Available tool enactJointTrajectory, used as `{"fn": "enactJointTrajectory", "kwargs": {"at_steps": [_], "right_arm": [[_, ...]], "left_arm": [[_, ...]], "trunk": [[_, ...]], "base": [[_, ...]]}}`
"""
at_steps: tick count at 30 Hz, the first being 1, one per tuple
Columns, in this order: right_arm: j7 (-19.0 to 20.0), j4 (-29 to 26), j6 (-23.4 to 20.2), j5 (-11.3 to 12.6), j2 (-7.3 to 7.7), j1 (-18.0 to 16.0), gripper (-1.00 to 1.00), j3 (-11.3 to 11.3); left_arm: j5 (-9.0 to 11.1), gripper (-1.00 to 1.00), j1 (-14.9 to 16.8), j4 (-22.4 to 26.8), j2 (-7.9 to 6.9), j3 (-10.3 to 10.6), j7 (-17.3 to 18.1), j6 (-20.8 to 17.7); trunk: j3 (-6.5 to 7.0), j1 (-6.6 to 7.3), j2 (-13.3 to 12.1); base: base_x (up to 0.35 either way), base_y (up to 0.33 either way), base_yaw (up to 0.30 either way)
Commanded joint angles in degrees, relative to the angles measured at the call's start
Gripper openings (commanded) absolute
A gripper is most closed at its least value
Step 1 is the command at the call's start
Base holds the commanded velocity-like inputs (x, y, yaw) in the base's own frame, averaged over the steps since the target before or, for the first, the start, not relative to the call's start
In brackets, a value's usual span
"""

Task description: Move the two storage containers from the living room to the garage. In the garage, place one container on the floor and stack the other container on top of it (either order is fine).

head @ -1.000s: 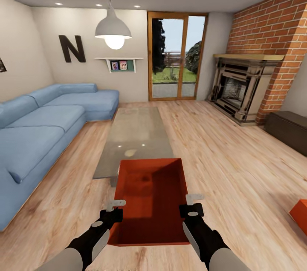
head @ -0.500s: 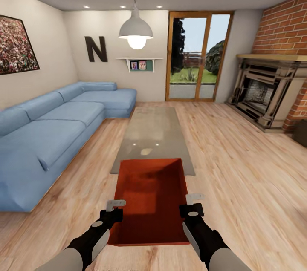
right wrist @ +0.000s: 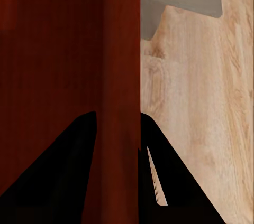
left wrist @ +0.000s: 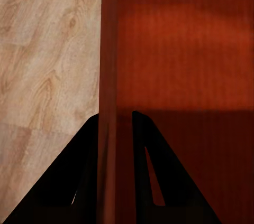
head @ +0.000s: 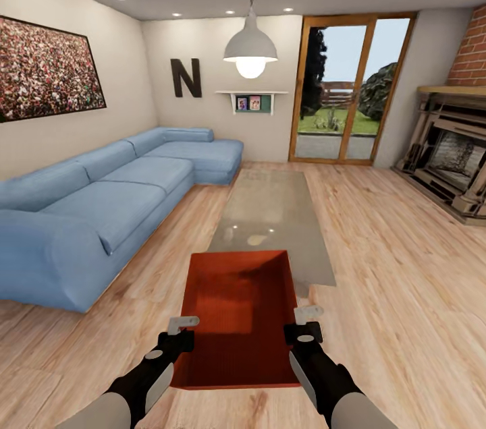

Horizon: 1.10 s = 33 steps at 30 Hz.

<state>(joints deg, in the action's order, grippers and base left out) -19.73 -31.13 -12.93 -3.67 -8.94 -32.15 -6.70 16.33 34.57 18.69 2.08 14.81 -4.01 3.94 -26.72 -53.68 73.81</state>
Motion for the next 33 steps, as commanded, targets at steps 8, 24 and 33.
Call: {"fn": "enactJointTrajectory", "kwargs": {"at_steps": [8, 24, 33], "right_arm": [[1.44, -0.16, -0.26, 0.33, -0.19, -0.02, -1.0, -0.15], [1.44, -0.14, -0.26, 0.33, -0.2, -0.02, -1.0, -0.15], [1.44, -0.09, -0.26, 0.33, -0.2, -0.02, -1.0, -0.15]], "left_arm": [[0.41, -1.0, 0.06, -0.09, 0.05, 0.35, -0.64, 0.21], [0.42, -1.0, 0.06, -0.13, 0.03, 0.35, -0.64, 0.21], [0.39, -1.0, 0.06, -0.12, 0.03, 0.38, -0.64, 0.22]], "trunk": [[-0.06, 0.0, 0.04], [-0.06, 0.0, 0.04], [-0.06, 0.0, 0.04]], "base": [[0.0, 0.0, 0.277], [0.0, 0.0, 0.277], [0.0, 0.0, 0.277]]}}
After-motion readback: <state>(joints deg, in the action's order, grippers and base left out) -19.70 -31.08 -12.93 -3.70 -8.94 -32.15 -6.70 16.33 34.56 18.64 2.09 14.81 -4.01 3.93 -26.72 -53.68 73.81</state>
